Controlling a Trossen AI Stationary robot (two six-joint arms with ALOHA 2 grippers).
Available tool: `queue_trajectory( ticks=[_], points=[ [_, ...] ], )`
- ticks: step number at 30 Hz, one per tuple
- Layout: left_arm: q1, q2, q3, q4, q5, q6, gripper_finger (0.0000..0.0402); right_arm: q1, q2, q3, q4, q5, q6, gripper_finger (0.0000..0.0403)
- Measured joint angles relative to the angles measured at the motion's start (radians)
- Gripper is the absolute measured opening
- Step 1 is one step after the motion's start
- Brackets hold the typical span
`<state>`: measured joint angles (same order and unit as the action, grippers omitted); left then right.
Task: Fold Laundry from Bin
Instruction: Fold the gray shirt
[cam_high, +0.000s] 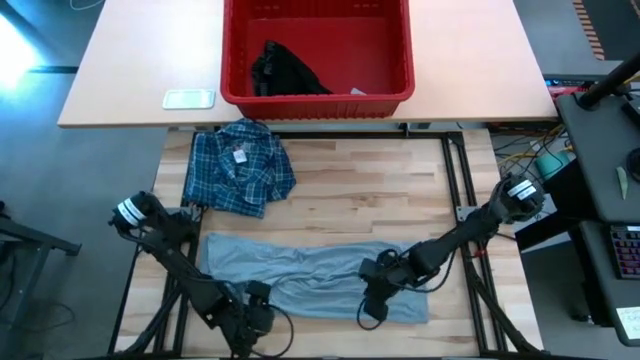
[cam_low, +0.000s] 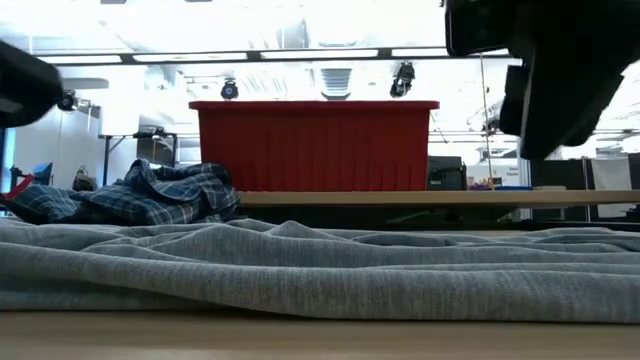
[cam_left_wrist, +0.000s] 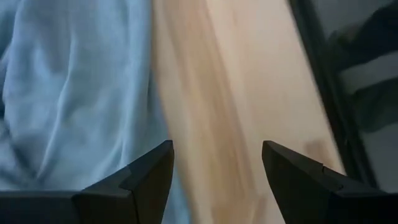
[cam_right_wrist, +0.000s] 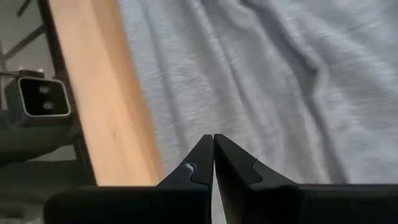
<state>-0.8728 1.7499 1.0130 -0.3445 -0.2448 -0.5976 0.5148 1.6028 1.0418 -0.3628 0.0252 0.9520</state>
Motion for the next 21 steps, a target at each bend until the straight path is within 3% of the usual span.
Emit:
queue_trajectory(
  ticks=[8,15,21],
  points=[
    [0.046,0.092,-0.018,0.127,-0.016,0.009,0.0229,0.003,0.115,-0.022,-0.019,-0.124,0.036,0.0009],
    [0.052,0.163,-0.012,0.171,-0.006,-0.003,0.0229,-0.027,0.078,-0.038,-0.270,-0.126,0.037,0.0009],
    [0.054,0.118,0.021,0.113,0.052,-0.018,0.0229,-0.034,0.036,-0.045,-0.361,-0.130,-0.040,0.0009]
  ],
)
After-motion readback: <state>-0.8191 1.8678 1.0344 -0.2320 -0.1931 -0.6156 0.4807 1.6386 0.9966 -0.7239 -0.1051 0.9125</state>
